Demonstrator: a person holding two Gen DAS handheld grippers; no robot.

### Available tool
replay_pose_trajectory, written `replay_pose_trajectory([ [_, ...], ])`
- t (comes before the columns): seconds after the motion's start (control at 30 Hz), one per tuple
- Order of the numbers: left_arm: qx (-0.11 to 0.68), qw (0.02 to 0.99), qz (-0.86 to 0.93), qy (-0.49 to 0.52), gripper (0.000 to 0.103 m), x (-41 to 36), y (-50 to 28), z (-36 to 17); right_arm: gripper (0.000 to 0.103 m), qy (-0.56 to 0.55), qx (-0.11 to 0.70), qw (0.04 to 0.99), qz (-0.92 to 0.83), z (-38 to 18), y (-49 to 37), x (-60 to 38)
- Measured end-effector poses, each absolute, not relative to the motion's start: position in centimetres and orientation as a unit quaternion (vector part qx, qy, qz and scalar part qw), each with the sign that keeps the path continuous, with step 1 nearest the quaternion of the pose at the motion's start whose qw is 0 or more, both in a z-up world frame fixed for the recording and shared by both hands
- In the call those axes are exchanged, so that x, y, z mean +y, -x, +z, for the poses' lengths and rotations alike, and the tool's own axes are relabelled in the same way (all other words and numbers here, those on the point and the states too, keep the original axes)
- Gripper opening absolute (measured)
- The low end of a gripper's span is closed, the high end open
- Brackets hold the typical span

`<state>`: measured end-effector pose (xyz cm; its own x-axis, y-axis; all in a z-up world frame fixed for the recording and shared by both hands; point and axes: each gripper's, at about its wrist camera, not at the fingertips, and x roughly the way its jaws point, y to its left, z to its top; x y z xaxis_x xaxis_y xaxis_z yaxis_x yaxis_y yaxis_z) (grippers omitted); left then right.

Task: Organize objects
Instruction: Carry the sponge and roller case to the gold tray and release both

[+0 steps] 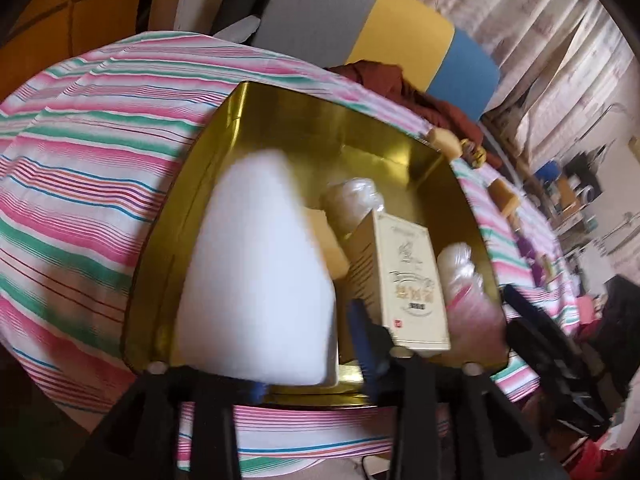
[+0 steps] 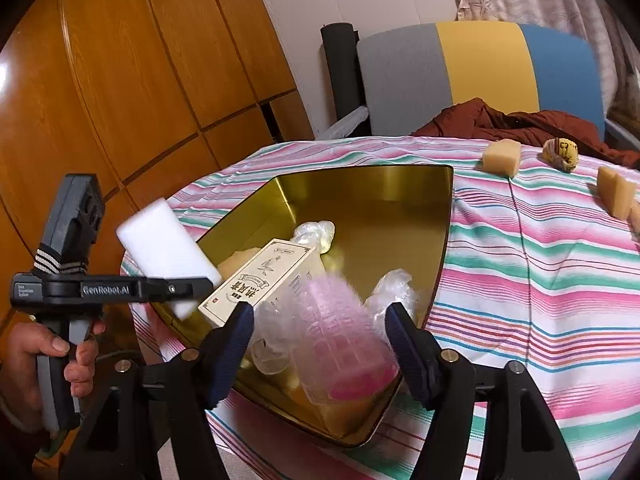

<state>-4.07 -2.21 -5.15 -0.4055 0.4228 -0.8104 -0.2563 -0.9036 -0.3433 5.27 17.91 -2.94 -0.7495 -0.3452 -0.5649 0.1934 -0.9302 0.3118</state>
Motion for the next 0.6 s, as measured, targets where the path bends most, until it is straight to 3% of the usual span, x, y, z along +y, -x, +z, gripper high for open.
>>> replay_pose_trajectory([
  [0.1, -0.088, 0.194, 0.839, 0.5, 0.042, -2.2, 4.2, -4.7, 0.087, -0.305, -0.123, 0.14, -0.934, -2.4, -5.8, 18.3],
  [0.6, -0.042, 0.044, 0.916, 0.396, 0.044, -6.0, 3.0, -0.7, 0.087, -0.293, -0.153, 0.115, -0.937, -2.2, -6.2, 20.1],
])
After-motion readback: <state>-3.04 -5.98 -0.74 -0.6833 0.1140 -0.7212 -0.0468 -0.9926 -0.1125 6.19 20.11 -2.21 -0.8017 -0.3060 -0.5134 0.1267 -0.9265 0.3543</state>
